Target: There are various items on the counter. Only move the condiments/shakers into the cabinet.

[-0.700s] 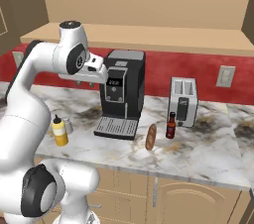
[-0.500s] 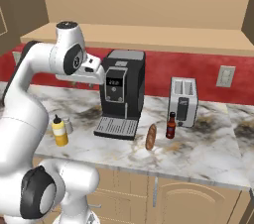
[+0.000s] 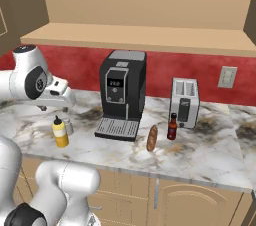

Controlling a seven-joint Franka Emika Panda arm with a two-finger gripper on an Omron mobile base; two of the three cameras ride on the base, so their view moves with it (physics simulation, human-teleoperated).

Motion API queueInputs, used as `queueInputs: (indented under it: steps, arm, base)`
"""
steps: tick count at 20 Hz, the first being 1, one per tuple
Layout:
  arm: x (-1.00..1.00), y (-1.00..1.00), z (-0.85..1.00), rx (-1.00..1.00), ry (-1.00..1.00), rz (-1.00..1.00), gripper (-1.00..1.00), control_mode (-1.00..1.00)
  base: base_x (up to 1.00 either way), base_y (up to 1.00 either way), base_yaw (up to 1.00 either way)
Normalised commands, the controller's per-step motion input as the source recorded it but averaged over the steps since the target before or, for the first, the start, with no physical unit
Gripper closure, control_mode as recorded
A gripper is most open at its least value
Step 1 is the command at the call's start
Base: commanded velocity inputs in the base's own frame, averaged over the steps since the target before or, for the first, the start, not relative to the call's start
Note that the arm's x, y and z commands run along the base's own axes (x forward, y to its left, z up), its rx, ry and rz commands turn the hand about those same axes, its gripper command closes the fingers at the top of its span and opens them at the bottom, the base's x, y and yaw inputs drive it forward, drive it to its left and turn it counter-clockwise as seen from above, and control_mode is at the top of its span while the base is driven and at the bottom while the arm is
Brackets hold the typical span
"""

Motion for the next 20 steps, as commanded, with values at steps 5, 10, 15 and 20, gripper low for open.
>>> queueInputs:
  steps: [5,10,15,20]
  arm:
    - [-0.72,0.51,-0.52,0.00,0.00,0.00,-1.00,-1.00]
    - [-0.26,0.54,-0.23,0.00,0.00,0.00,-1.00,-1.00]
    - [0.03,0.10,-0.05,-0.01,0.00,0.00,-1.00,-1.00]
    - [0.18,0.00,-0.09,-0.04,0.00,0.00,-1.00,-1.00]
  base:
    - [0.00,0.00,0.00]
    - [0.00,0.00,0.00]
    - [0.00,0.00,0.00]
    - [0.00,0.00,0.00]
